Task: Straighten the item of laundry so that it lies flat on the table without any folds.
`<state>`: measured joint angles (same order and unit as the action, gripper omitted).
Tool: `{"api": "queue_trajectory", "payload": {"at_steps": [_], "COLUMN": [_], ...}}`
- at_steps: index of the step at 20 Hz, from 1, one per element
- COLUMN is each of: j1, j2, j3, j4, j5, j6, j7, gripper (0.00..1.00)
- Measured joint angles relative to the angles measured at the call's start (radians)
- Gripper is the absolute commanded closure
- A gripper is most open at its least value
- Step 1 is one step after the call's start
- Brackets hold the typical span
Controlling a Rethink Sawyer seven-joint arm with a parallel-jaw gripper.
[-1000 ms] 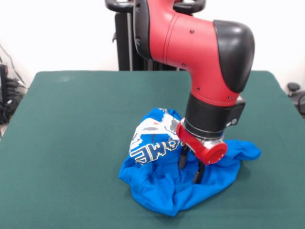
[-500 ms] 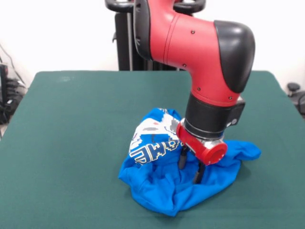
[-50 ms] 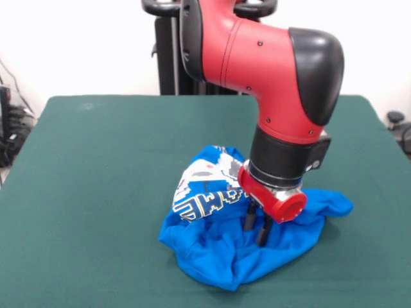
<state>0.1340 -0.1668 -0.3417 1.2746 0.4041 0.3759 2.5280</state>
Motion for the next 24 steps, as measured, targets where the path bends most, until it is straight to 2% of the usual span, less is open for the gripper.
{"api": "queue_trajectory", "payload": {"at_steps": [24], "j1": [0.0], "j2": [-0.004], "j3": [0.0], "j4": [-0.01], "j5": [-0.001], "j6": [0.017], "j7": [0.0], "gripper": [1.0]}}
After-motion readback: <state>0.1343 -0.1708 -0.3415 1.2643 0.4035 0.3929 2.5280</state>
